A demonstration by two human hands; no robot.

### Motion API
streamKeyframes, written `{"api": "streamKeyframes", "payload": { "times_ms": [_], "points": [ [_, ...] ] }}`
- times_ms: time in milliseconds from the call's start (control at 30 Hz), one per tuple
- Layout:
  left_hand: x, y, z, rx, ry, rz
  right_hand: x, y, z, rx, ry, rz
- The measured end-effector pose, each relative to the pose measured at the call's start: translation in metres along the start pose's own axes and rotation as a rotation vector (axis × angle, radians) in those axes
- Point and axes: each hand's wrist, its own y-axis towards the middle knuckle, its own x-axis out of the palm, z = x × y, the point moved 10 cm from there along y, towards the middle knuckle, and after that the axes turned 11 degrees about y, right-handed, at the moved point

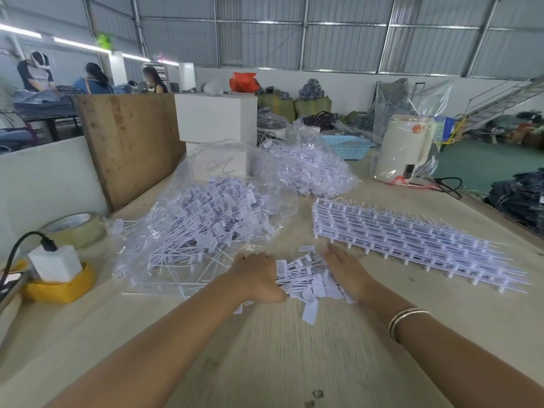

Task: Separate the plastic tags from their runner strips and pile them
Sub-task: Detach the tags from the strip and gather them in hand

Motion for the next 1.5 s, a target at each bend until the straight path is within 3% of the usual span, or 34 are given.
{"api": "streamKeyframes", "payload": {
  "times_ms": [133, 200, 267, 367, 467, 633, 833, 1033, 1233, 1333, 1400, 1500],
  "points": [
    [-0.002, 0.0, 0.003, 0.033, -0.11, 0.008, 0.034, -0.005, -0.022, -0.037, 0.036, -0.2],
    [-0.002, 0.0, 0.003, 0.032, -0.108, 0.001, 0.031, -0.007, -0.037, -0.115, -0.155, -0.288],
    [-0.004, -0.001, 0.003, 0.045, -0.129, 0.002, 0.038, -0.015, -0.044, -0.202, -0.465, -0.488],
    [-0.005, -0.003, 0.001, 0.054, -0.163, -0.017, 0.046, -0.023, -0.027, -0.114, -0.718, -0.661],
    [-0.002, -0.005, -0.003, 0.023, -0.149, -0.028, 0.057, -0.023, -0.037, -0.212, -0.687, -0.53],
    [0.011, -0.011, -0.005, 0.066, -0.034, -0.293, 0.055, -0.041, -0.085, -0.765, -0.876, -0.104],
    [0.008, -0.013, -0.006, 0.061, -0.072, -0.234, 0.066, -0.06, -0.108, -0.976, -0.902, -0.131],
    [0.004, -0.014, -0.003, 0.079, -0.143, -0.154, 0.046, -0.047, -0.114, -0.846, -0.783, -0.111],
    [-0.004, -0.014, 0.006, 0.18, -0.215, -0.085, 0.099, -0.08, -0.129, -1.026, -0.689, -0.157],
    [-0.006, -0.018, 0.0, 0.196, -0.34, -0.105, 0.088, -0.065, -0.113, -0.778, -0.393, -0.206],
    [-0.001, -0.024, -0.004, 0.208, -0.41, -0.241, 0.084, -0.056, -0.089, -0.546, -0.231, -0.354],
    [0.007, -0.031, -0.01, 0.2, -0.417, -0.436, 0.056, -0.046, -0.092, -0.467, 0.085, -0.322]
  ]
}}
